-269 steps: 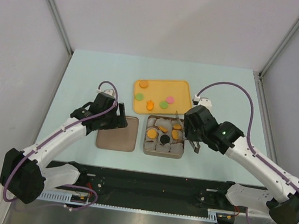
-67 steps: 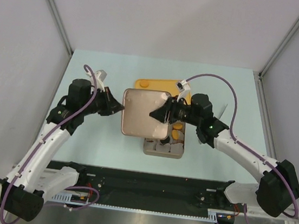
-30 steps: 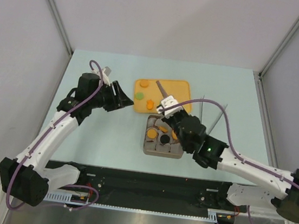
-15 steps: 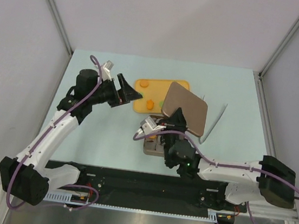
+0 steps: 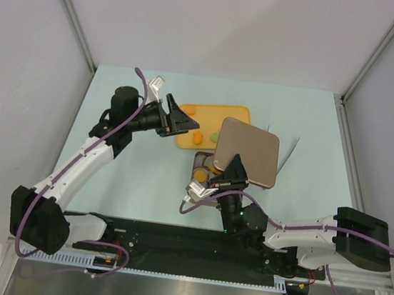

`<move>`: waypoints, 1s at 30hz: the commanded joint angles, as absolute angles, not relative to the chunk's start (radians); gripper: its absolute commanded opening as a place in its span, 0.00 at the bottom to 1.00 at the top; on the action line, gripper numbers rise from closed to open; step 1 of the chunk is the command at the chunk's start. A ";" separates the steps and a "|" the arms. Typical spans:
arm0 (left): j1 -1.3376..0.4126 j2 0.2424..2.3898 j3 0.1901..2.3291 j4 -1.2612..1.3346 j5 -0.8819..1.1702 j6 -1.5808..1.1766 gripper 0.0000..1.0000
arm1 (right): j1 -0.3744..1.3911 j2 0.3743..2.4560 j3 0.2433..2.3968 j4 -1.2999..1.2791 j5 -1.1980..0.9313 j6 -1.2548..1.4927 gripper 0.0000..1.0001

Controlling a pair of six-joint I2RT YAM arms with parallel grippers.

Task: Pack the cookies

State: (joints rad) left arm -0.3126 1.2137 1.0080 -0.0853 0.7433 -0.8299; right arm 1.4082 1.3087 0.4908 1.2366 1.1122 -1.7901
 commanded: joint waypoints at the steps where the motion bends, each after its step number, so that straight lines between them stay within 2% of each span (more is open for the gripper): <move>1: -0.354 1.233 1.019 0.061 0.816 -0.876 0.92 | 1.417 1.292 0.494 1.365 1.069 -1.832 0.00; 12: -0.442 1.305 1.029 0.193 0.818 -0.914 0.90 | 1.425 1.362 0.520 1.416 1.046 -1.832 0.00; 17: -0.486 1.353 1.058 0.158 0.805 -0.877 0.84 | 1.428 1.390 0.538 1.446 1.040 -1.841 0.00; 21: -0.499 1.377 1.043 0.167 0.802 -0.876 0.63 | 1.437 1.399 0.542 1.463 1.037 -1.855 0.00; 28: -0.506 1.382 1.022 0.181 0.807 -0.868 0.45 | 1.442 1.396 0.543 1.468 1.037 -1.850 0.00; 30: -0.511 1.382 1.019 0.190 0.816 -0.868 0.36 | 1.442 1.391 0.541 1.463 1.039 -1.847 0.00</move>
State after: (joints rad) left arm -0.4984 1.3880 1.0157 0.1310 0.7902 -0.8841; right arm 1.4342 1.3983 0.5014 1.2598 1.0645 -1.8336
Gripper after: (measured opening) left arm 0.417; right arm 0.186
